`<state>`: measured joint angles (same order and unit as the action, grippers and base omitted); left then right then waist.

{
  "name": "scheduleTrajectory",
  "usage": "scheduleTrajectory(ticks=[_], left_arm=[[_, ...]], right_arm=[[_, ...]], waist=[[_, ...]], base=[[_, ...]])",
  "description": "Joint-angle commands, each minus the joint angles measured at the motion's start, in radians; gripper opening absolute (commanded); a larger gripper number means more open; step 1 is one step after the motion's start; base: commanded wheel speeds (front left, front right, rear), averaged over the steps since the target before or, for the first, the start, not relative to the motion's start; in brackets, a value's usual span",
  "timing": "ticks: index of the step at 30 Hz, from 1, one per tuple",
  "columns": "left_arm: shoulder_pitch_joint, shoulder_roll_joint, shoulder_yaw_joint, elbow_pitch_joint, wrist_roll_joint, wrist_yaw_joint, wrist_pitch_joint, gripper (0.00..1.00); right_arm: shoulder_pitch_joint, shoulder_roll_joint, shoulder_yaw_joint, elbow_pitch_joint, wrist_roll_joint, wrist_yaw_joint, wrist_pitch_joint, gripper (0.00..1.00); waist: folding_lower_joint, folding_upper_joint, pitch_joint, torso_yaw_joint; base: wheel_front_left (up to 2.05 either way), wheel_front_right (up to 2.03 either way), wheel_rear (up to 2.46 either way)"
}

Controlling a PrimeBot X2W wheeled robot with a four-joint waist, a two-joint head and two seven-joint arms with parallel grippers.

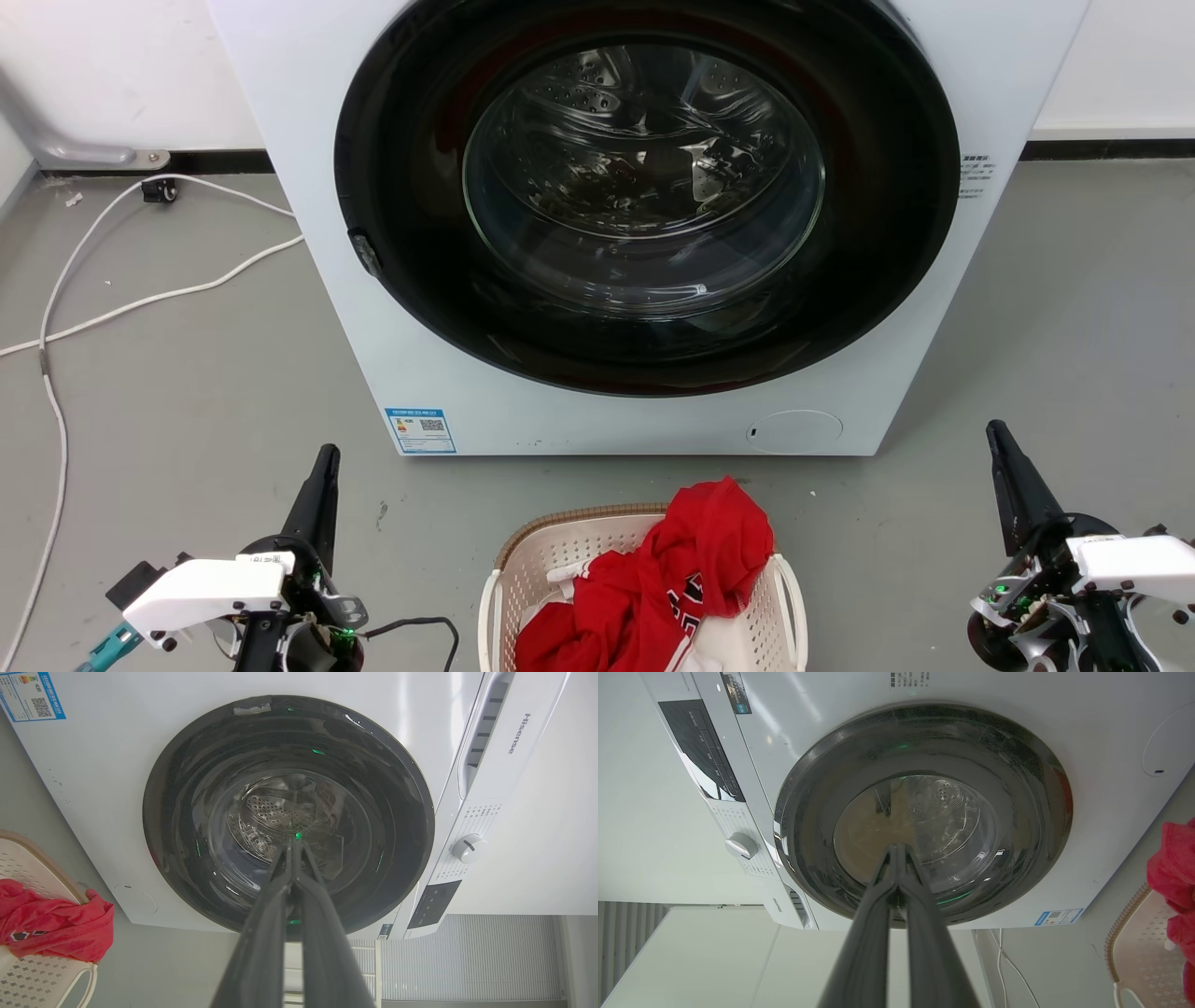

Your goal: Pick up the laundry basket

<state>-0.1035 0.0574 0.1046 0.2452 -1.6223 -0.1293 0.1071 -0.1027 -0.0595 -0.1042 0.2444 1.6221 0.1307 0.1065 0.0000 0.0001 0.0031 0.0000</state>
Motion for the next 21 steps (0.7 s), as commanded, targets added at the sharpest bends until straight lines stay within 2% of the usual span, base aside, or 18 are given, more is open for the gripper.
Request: scheduleTrajectory(ticks=[1,21], left_arm=[[-0.010,-0.001,0.003,0.001,0.004,-0.004,0.003,0.00],[-0.010,-0.002,0.006,0.001,0.007,-0.004,0.003,0.00]], right_arm=[[-0.011,0.003,-0.002,0.001,-0.003,0.000,0.003,0.00],[-0.011,0.005,-0.004,0.001,-0.005,0.000,0.006,0.00]], waist=[[0.0000,-0.0001,0.000,0.000],[0.0000,-0.0001,0.000,0.000]], base=[[0.00,0.00,0.00],[0.00,0.00,0.00]])
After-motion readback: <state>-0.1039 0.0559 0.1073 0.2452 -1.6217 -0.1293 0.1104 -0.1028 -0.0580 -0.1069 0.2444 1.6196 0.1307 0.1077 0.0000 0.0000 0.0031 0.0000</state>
